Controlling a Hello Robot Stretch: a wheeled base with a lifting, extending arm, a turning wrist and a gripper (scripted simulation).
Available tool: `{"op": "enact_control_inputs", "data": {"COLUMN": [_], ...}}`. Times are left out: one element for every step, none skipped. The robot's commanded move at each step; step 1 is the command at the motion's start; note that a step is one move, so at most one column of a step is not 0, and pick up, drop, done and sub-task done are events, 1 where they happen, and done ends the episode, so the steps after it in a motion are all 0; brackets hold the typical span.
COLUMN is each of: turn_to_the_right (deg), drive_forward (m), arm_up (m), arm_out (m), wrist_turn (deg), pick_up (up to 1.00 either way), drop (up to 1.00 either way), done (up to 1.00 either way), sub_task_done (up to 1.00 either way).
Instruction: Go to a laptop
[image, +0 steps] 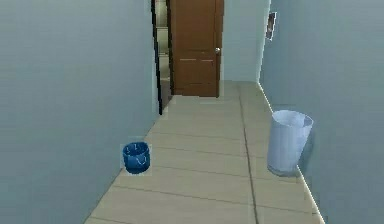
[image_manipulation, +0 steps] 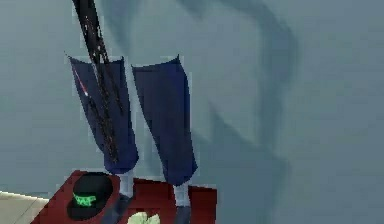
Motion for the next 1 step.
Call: {"op": "enact_control_inputs", "data": {"turn_to_the_right": [0.0], "drive_forward": [1.00], "arm_up": [0.00], "arm_out": [0.00], "wrist_turn": [0.0], "pick_up": [0.00], "drop": [0.00], "done": [0.00], "sub_task_done": [0.00]}}
